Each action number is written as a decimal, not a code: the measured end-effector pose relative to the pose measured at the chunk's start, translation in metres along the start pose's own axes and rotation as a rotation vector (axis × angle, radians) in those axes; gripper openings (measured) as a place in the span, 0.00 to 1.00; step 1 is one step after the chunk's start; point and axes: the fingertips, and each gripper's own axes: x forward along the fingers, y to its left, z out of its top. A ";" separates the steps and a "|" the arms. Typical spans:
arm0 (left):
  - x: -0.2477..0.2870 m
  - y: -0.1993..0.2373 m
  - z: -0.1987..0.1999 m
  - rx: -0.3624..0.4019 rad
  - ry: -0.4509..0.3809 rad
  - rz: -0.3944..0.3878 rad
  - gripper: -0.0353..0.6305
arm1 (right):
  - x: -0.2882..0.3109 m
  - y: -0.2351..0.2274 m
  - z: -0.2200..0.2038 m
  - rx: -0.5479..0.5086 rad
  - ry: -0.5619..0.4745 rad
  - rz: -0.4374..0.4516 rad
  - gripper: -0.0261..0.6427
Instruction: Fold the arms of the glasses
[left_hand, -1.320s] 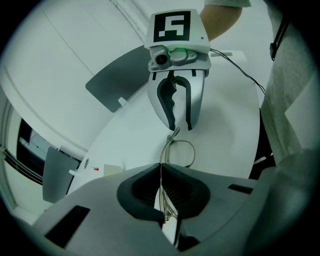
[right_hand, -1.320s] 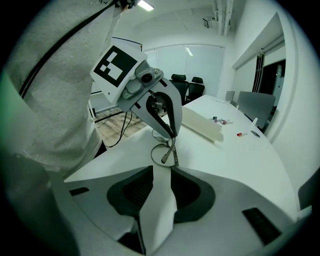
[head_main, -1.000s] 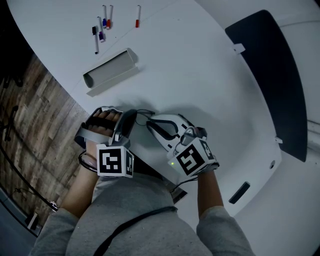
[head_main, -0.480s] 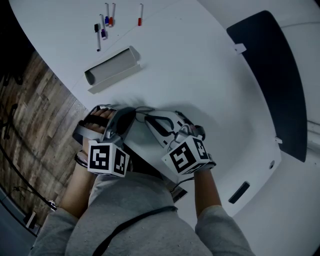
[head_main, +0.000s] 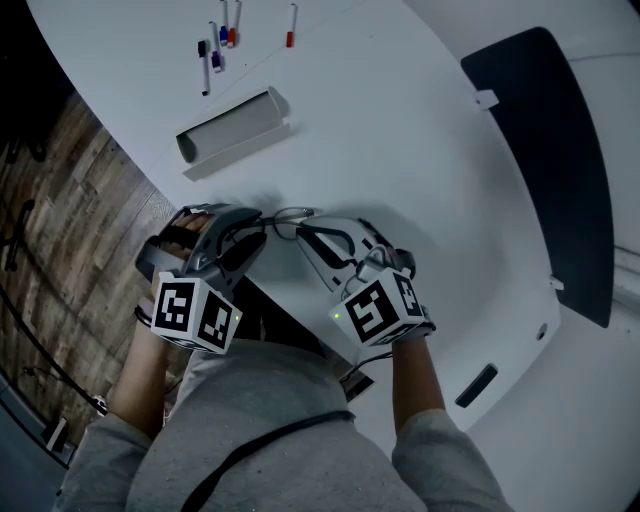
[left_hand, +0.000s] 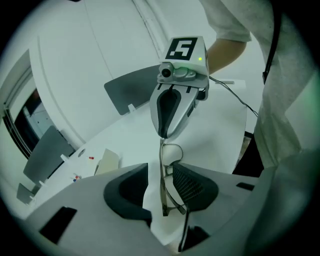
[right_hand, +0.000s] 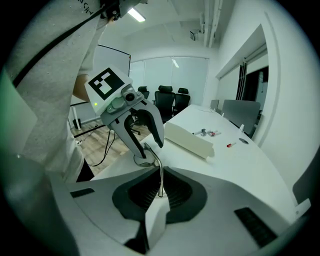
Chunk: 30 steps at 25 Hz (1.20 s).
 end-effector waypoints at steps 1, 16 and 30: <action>-0.002 0.000 0.000 -0.024 -0.015 0.000 0.30 | -0.001 0.000 0.001 0.003 -0.005 -0.003 0.09; -0.039 0.006 0.002 -0.270 -0.145 0.151 0.11 | -0.028 0.008 0.022 0.043 -0.103 -0.055 0.09; -0.094 -0.001 0.029 -0.695 -0.422 0.336 0.08 | -0.066 0.042 0.057 0.193 -0.331 -0.101 0.08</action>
